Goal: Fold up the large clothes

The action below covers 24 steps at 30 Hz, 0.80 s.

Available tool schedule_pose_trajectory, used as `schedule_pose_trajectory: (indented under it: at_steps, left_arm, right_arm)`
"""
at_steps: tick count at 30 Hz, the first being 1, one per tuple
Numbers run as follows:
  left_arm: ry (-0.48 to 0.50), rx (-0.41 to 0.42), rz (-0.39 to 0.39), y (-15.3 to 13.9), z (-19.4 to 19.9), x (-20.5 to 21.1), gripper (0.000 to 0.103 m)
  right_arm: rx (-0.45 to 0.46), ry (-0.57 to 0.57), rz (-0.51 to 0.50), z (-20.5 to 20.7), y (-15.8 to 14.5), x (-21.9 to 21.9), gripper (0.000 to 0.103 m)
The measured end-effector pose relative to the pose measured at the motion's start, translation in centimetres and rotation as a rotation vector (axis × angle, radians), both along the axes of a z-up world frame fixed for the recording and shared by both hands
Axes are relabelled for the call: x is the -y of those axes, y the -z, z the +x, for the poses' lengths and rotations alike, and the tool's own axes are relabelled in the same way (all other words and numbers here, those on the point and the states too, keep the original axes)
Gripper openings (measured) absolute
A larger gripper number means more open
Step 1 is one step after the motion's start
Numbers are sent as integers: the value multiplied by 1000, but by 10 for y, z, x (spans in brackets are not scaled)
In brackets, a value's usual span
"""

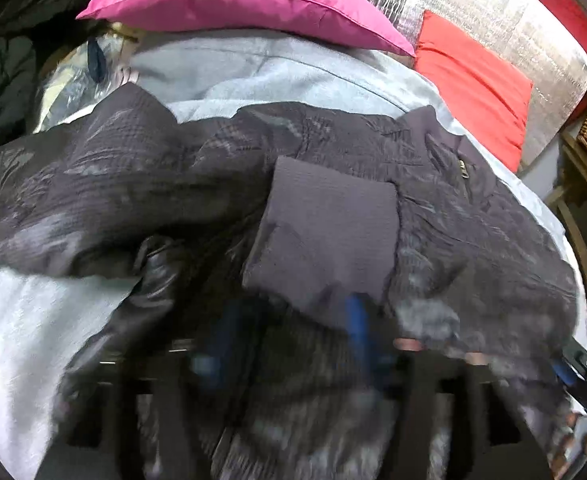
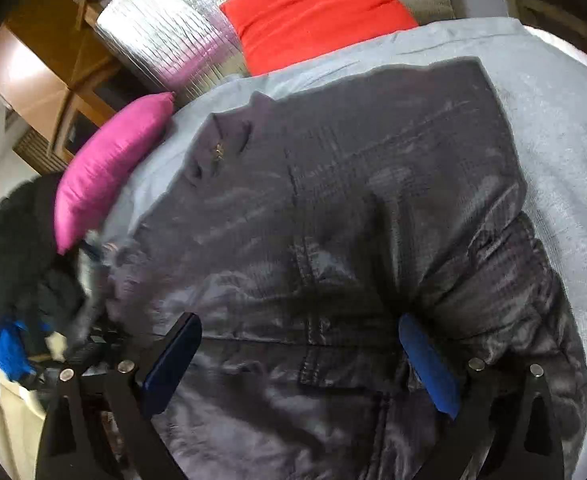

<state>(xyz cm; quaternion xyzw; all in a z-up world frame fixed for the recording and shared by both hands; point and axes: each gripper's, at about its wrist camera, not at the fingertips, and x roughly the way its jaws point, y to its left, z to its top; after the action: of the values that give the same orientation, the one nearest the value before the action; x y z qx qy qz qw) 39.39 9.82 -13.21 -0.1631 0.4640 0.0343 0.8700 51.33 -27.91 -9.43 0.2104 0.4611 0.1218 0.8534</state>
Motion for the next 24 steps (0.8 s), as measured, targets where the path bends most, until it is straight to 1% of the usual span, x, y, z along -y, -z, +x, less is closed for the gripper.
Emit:
schedule_pose_trajectory:
  at_steps: [1, 3, 4, 6, 7, 8, 9, 10, 11, 12, 14, 16, 17, 18, 20, 24]
  left_arm:
    - [9, 12, -32, -8, -8, -7, 77]
    - [19, 57, -93, -24, -29, -23, 78]
    - [28, 84, -130, -32, -43, -38, 80]
    - [-4, 133, -179, -41, -69, -69, 83]
    - [-55, 167, -205, -44, -83, -93, 84]
    - [-128, 193, -242, -43, -98, -122, 85]
    - [-175, 205, -272, -41, -106, -142, 86]
    - [-250, 223, -329, -34, -116, -174, 87]
    - [-328, 213, -382, -24, -123, -205, 87]
    - [-382, 200, -412, -17, -127, -223, 87]
    - [-542, 206, -517, 5, -140, -275, 87]
    - [-619, 203, -547, 17, -142, -304, 86]
    - [-640, 205, -557, 22, -139, -318, 86]
    - [-646, 202, -554, 25, -137, -323, 86]
    - [-691, 183, -556, 35, -130, -337, 86]
    - [-736, 169, -560, 49, -117, -350, 86]
  right_arm:
    - [11, 9, -11, -1, -8, -2, 101]
    - [41, 7, 37, -6, -20, -4, 101]
    - [62, 9, 42, -13, -27, -6, 101]
    - [122, -8, 57, -35, -36, -12, 101]
    - [145, -19, 58, -46, -37, -16, 101]
    - [158, -37, 48, -57, -35, -21, 101]
    - [163, -57, 38, -62, -33, -30, 101]
    - [166, -80, 15, -70, -28, -36, 101]
    - [161, -100, -19, -77, -20, -43, 101]
    - [149, -116, -47, -79, -11, -51, 101]
    - [129, -131, -94, -82, 6, -61, 101]
    - [154, -127, -122, -86, 9, -63, 101]
    - [155, -125, -126, -87, 10, -63, 101]
    - [157, -125, -126, -86, 11, -63, 101]
    - [167, -129, -125, -82, 15, -67, 101]
    - [175, -131, -116, -86, 15, -67, 102]
